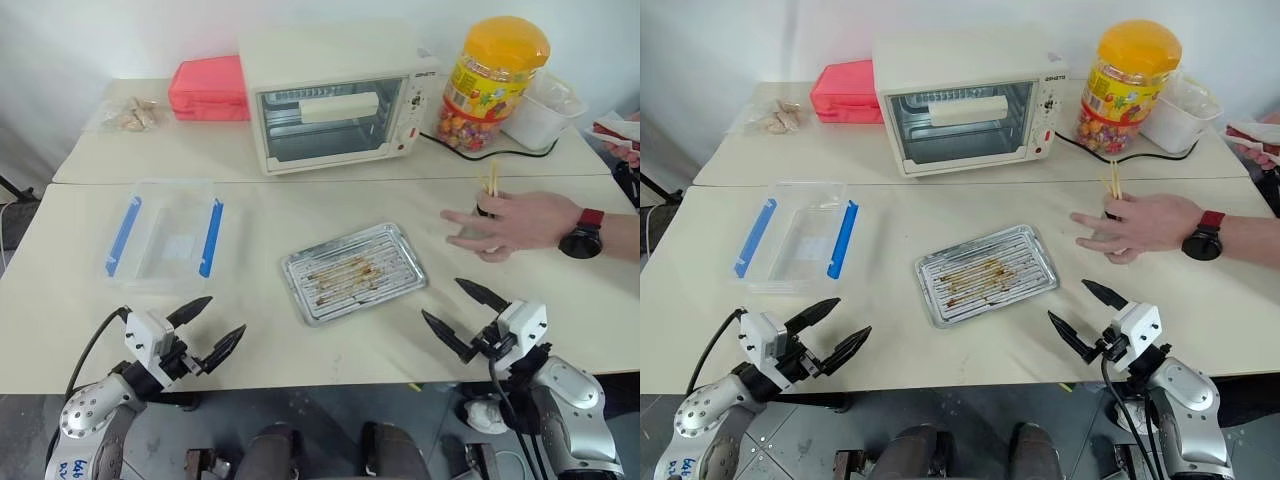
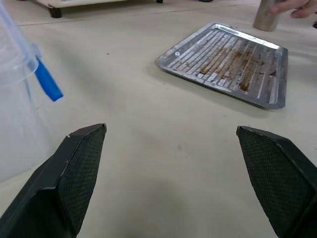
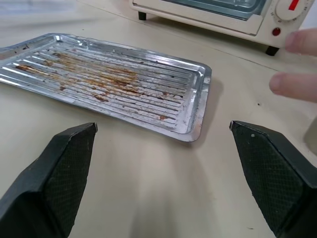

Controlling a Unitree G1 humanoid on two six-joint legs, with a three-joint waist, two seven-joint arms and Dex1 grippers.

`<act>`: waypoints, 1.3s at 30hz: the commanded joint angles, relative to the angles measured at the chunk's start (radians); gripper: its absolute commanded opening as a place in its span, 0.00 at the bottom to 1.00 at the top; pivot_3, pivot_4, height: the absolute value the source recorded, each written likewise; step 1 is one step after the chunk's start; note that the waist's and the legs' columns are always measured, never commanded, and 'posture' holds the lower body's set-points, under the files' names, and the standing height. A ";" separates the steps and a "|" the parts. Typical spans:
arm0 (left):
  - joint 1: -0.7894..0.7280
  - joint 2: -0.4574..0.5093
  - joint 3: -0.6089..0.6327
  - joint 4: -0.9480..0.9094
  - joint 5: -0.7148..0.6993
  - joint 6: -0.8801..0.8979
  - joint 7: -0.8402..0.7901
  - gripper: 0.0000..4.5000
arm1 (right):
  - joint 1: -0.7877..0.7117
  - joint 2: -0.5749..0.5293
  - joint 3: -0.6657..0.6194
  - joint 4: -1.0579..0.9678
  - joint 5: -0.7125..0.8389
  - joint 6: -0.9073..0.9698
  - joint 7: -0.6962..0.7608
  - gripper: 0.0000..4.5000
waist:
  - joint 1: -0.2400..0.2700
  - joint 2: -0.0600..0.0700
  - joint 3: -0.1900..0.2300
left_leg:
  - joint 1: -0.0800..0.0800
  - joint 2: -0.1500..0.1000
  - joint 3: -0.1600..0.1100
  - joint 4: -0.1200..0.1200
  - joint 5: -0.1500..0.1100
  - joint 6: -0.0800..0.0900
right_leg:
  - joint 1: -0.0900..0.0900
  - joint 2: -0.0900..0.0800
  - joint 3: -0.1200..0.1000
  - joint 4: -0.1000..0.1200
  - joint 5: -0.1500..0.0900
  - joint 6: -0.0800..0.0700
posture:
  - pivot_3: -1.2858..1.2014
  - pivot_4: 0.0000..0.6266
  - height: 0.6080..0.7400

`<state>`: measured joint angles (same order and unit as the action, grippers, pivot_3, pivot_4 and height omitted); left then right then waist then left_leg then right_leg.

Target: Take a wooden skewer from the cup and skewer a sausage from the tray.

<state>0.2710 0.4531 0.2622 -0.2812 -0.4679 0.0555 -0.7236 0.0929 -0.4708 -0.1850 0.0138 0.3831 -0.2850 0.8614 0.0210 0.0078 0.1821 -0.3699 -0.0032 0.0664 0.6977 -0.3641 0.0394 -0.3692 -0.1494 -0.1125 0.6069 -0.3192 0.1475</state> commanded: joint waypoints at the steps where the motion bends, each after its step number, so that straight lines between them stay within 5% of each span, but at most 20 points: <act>1: 0.005 0.014 0.019 -0.026 -0.016 -0.011 -0.014 0.99 | -0.012 -0.020 -0.023 0.008 0.020 -0.029 0.027 1.00 | 0.000 0.000 0.000 | 0.000 0.000 0.000 0.000 0.000 0.000 | 0.000 0.000 0.000 0.000 0.000 0.000 | 0.52 0.24 1.00; 39: 0.045 -0.005 -0.010 -0.086 -0.011 0.017 -0.018 0.99 | -0.027 -0.067 -0.043 0.032 0.045 0.005 0.094 1.00 | 0.001 0.000 0.000 | 0.000 0.000 0.000 0.000 0.000 0.000 | 0.000 0.000 0.000 0.000 0.000 0.000 | 0.52 0.24 1.00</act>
<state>0.3067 0.4503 0.2539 -0.3333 -0.4742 0.0870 -0.7425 0.0589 -0.5270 -0.2042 0.0817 0.4101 -0.2799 0.9586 0.0218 0.0077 0.1822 -0.3698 -0.0031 0.0662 0.6978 -0.3641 0.0394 -0.3687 -0.1494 -0.1126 0.6066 -0.3192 0.1475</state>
